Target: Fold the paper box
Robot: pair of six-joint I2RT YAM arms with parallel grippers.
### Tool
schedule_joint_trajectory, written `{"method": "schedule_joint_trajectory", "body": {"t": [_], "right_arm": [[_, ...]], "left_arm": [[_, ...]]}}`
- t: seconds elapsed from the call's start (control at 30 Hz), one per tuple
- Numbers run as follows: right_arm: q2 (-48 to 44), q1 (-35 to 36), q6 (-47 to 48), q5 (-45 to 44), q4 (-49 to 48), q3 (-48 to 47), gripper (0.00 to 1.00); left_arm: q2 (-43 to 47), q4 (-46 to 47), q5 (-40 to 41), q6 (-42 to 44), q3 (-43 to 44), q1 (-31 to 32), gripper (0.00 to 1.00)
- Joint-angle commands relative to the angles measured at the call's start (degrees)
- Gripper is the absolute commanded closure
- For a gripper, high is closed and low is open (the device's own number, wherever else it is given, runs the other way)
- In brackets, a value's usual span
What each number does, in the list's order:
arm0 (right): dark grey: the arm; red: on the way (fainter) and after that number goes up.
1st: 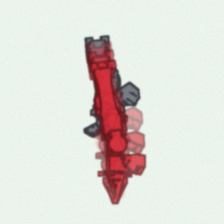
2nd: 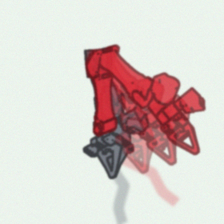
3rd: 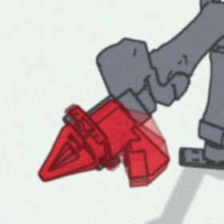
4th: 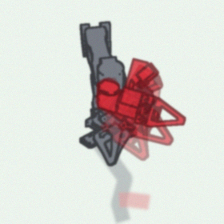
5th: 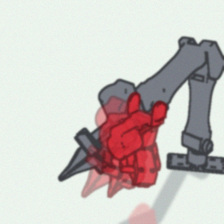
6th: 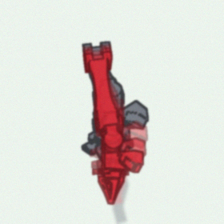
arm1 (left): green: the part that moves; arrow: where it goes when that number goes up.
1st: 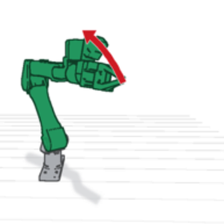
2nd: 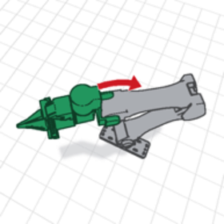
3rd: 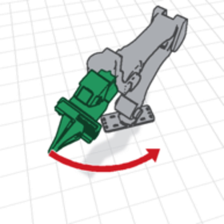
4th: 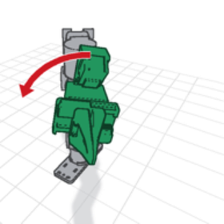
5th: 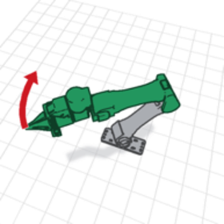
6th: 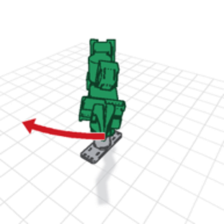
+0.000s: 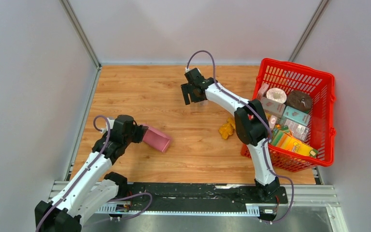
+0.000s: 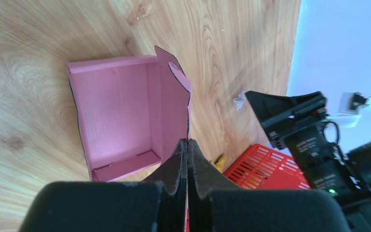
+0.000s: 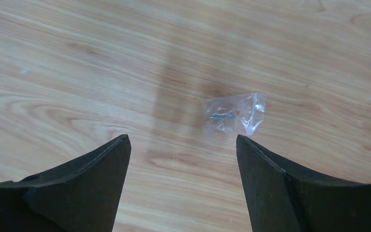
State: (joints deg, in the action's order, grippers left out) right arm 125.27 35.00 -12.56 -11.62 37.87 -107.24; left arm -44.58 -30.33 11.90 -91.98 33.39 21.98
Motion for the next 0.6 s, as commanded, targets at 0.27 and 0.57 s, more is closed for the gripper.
{"method": "schedule_joint_trajectory", "body": {"t": [0.27, 0.57], "right_arm": [[5.86, -2.48, 1.31, -1.30, 1.07, -5.00, 0.17], [8.23, -2.66, 1.13, -5.60, 2.30, -6.22, 0.20]], "left_arm": [[-3.59, 2.28, 1.90, -7.42, 2.83, -0.44, 0.97], [-3.41, 6.24, 2.43, -5.14, 2.04, -0.44, 0.59]]}}
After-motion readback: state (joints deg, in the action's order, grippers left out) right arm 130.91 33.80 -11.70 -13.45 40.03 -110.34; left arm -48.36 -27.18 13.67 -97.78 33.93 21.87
